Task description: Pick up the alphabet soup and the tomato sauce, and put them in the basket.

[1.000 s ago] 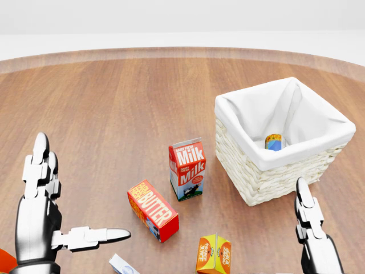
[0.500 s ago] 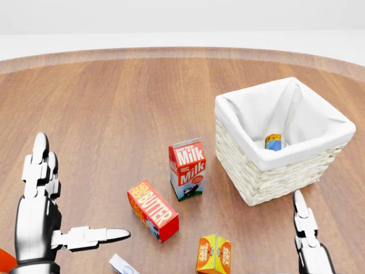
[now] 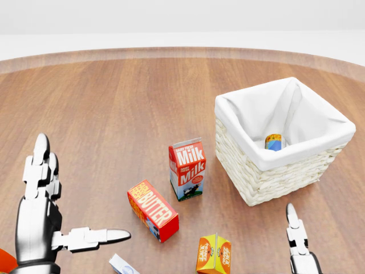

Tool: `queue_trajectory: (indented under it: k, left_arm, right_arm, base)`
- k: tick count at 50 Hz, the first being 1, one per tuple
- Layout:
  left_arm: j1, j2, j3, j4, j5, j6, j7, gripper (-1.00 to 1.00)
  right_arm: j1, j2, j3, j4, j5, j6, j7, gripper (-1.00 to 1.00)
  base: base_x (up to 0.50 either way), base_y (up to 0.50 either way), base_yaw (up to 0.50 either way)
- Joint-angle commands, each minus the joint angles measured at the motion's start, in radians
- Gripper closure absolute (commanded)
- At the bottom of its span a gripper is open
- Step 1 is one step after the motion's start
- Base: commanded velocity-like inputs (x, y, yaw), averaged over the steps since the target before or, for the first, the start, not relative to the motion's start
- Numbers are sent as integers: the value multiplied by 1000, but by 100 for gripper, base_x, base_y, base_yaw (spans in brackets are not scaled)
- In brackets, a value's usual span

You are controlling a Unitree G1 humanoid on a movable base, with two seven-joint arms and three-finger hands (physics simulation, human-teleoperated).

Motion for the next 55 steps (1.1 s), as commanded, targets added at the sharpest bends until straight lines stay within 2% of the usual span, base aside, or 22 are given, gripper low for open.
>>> queue_trajectory:
  k: [1, 55]
  left_arm:
    - [1, 0, 2, -4, -1, 0, 1, -100]
    - [2, 0, 3, -3, -2, 0, 0, -100]
  right_arm:
    - [-10, -8, 13, 22, -26, 0, -36, -100]
    - [-32, -32, 58, 164, -108, 0, -132, -100]
  base:
    - [0, 0, 0]
    - [0, 0, 0]
